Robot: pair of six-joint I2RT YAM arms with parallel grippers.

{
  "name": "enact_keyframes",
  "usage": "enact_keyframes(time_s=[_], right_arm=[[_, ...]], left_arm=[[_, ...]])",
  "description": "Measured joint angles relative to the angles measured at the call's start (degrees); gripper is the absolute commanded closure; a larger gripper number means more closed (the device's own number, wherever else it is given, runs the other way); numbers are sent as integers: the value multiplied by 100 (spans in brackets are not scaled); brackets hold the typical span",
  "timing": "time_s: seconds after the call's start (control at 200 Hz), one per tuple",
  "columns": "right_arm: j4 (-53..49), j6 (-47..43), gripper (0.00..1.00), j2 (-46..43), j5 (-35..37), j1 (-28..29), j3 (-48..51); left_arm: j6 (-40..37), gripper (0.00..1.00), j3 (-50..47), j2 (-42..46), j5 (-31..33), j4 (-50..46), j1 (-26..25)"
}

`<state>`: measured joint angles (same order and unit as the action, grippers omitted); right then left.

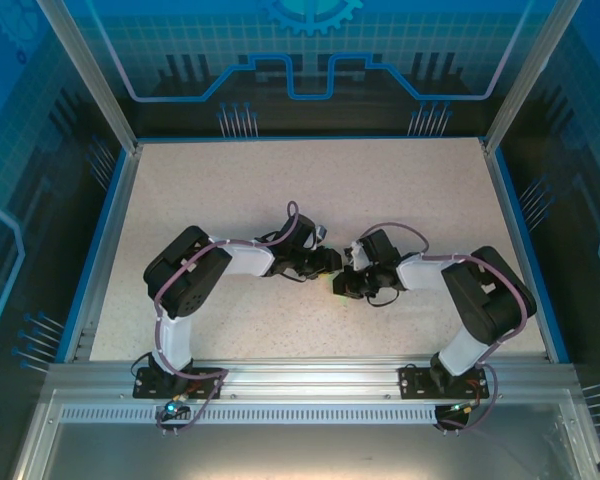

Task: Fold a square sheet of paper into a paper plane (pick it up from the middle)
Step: Fold the wing for the fifth time at the center of the table.

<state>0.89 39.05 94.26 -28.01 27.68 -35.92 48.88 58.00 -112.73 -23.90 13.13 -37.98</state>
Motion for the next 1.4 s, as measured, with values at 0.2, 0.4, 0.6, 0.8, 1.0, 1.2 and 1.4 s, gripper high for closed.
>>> enact_keyframes(time_s=[0.2,0.4,0.6,0.8,1.0,1.2,1.4], right_arm=[[501,-4,95,-20,-195,-81,284],[667,-4,97,-11,-295,-140,363],[704,-2,97,46,-415,-188,363],[737,2,97,103,-514,-225,361],[730,20,97,140,-553,-236,339],[710,24,97,140,-553,-236,321],[680,39,97,157,-555,-236,297]], left_arm=[[-105,57,57,-11,-4,-81,0],[-173,54,140,-35,-63,-151,2],[-275,48,229,-37,-203,-227,68],[-348,44,170,433,-212,-251,352],[-448,45,-46,960,-275,-22,529],[-400,45,-273,656,-535,297,522],[-382,45,-271,350,-750,514,450]])
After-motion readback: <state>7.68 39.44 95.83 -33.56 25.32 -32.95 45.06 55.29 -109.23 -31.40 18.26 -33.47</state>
